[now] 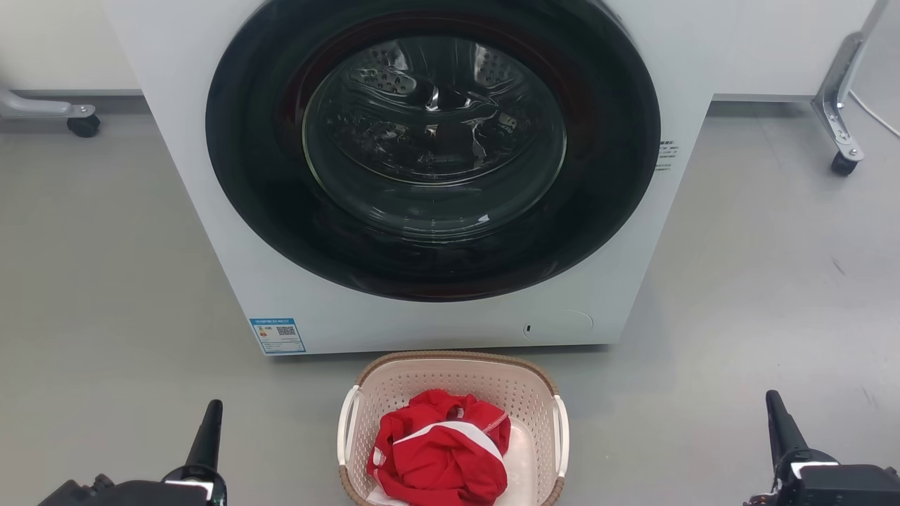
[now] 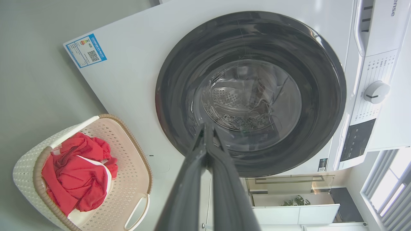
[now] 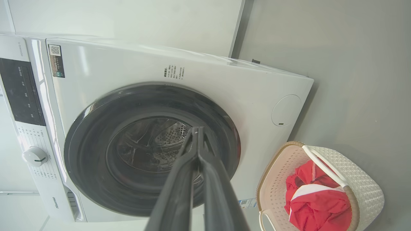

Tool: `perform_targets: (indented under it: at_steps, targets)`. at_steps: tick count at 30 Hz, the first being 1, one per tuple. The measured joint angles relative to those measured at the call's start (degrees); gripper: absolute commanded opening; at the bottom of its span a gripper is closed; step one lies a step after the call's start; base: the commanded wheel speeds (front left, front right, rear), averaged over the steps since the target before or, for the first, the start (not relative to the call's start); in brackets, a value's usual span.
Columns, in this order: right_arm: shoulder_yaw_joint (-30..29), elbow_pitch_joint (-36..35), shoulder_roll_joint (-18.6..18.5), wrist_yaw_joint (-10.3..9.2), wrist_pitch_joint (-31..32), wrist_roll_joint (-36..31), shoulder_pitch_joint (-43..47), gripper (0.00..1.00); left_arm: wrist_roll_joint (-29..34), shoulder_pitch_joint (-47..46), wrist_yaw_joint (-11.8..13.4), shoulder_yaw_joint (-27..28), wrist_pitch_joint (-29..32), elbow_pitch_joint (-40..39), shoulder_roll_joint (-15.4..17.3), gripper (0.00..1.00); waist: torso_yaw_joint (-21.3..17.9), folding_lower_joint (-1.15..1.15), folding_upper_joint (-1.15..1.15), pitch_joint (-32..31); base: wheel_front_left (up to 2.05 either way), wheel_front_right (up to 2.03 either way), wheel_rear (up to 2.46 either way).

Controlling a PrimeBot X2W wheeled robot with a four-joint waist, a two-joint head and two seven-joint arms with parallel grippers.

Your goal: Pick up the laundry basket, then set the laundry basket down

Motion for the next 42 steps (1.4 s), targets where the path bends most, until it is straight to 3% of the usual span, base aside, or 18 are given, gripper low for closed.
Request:
perform_targets:
  at_steps: [13,42]
  targets:
    - [-2.83,1.46,0.21,1.62,2.27,9.48,-1.14,0.00,-8.58,-1.87,-1.44,2.18,2.38,1.00,-0.74,0.00,0.24,0.00,0.00,0.11,0.00,0.00,0.00]
    - [-2.98,1.55,0.26,1.76,2.45,9.69,-1.95,0.00,-9.49,-2.12,-1.75,2.25,2.49,1.08,-0.91,0.00,0.24,-0.01,0.00,0.10,0.00,0.00,0.00]
